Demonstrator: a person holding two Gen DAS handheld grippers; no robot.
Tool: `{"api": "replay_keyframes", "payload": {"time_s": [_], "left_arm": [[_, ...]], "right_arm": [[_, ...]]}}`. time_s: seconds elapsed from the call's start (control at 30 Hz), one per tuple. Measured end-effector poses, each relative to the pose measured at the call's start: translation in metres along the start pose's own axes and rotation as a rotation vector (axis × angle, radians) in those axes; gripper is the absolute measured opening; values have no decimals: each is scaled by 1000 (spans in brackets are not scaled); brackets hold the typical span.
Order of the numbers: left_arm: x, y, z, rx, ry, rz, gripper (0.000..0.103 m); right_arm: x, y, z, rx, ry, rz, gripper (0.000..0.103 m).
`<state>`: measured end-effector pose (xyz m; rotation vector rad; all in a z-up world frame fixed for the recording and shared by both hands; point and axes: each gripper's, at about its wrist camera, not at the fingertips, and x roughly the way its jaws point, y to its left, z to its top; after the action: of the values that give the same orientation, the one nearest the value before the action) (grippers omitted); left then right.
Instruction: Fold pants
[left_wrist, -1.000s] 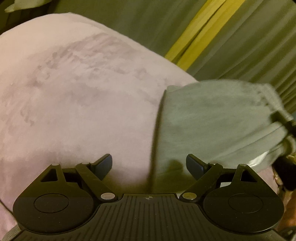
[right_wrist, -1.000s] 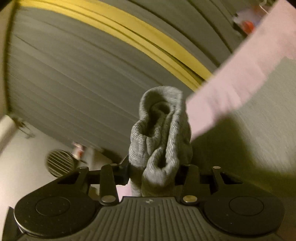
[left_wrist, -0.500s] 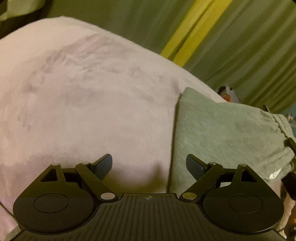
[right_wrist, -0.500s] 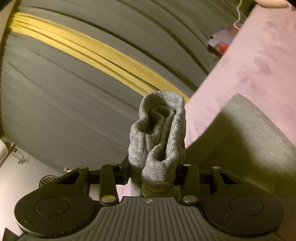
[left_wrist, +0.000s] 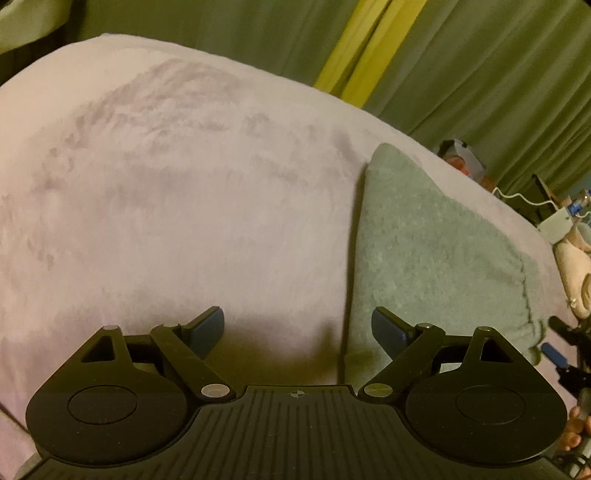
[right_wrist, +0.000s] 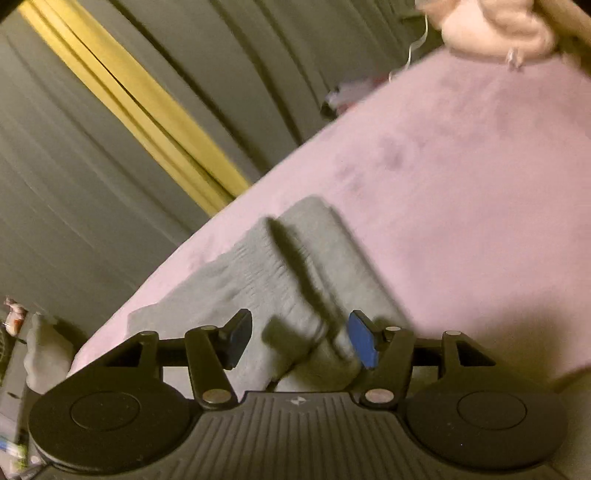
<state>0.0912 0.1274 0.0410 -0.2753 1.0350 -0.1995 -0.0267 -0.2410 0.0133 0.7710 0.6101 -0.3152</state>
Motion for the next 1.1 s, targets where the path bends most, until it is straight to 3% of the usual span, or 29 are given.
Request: {"api": "replay_keyframes", "payload": {"time_s": [0.1, 0.17, 0.2, 0.4, 0.7, 0.9, 1.0, 1.1], "left_arm": [[2, -8, -1, 43, 16, 2, 92], [5, -17, -3, 87, 26, 20, 92], [5, -21, -4, 109, 28, 27, 92], [7, -33, -12, 173, 34, 29, 92], [10, -21, -8, 89, 45, 9, 93], [12, -37, -11, 167, 45, 32, 93], [14, -50, -15, 201, 27, 15, 93], [13, -64, -20, 243, -22, 2, 95]], "right_arm": [[-10, -2, 4, 40, -23, 84, 56], [-19, 5, 3, 16, -50, 104, 32], [-20, 11, 3, -4, -51, 118, 29], [-4, 17, -1, -15, 19, 92, 29], [10, 1, -17, 131, 152, 149, 29], [44, 5, -26, 183, 190, 161, 31], [39, 12, -29, 143, 148, 131, 9], [14, 24, -31, 54, 90, 161, 7]]}}
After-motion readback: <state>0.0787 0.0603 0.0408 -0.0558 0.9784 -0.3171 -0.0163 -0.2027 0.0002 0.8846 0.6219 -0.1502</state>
